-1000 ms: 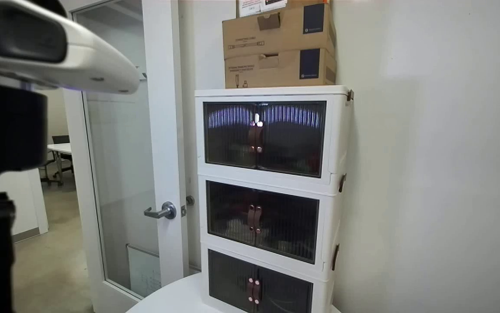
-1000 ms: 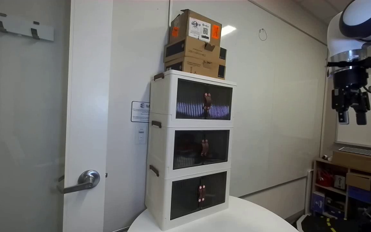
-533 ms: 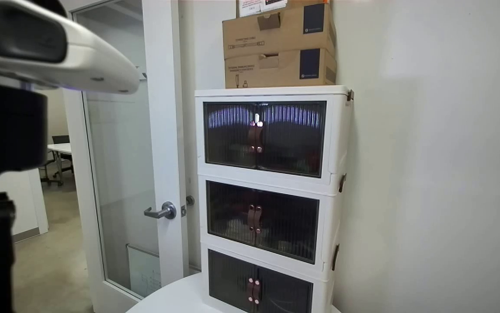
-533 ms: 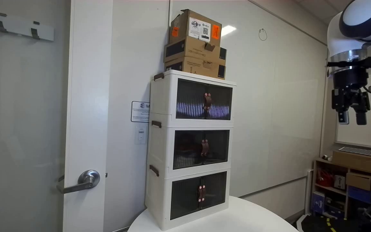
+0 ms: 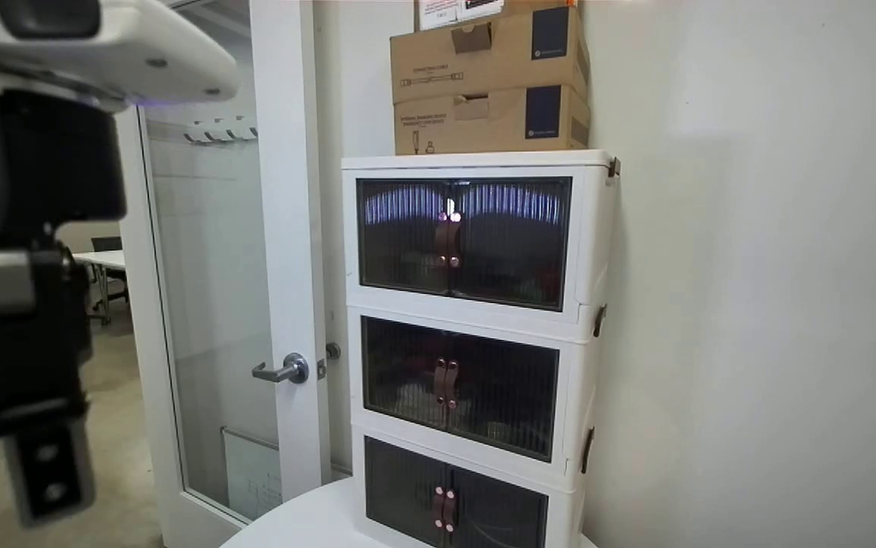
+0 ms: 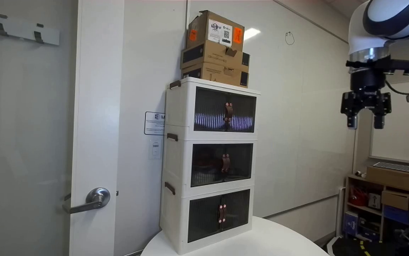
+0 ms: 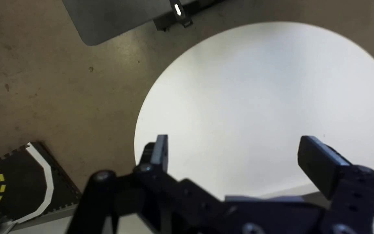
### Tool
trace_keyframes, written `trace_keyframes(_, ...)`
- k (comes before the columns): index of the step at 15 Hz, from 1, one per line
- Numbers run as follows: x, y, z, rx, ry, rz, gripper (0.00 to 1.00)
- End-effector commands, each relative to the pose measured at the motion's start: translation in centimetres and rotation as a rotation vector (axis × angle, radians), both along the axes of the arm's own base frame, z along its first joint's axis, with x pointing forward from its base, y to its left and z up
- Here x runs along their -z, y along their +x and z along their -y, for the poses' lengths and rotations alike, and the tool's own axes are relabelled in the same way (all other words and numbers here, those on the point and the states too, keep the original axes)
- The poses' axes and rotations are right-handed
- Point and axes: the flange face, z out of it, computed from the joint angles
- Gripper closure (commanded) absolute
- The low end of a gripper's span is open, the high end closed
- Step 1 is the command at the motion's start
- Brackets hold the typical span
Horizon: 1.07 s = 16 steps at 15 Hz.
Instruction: Open the upper part of the cabinet door
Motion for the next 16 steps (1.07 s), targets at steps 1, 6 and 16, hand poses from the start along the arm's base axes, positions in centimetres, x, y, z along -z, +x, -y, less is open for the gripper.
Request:
trace_keyframes(1, -2.4, 4.5, -3.6, 0.097, -0.075, 0.117, 0.00)
trace_keyframes(6, -3.9, 9.0, -7.1, 0.166, -0.157, 0.211, 0.00)
trace_keyframes(16, -4.5, 17.4, -10.4, 0.145, -0.296, 0.346, 0.00)
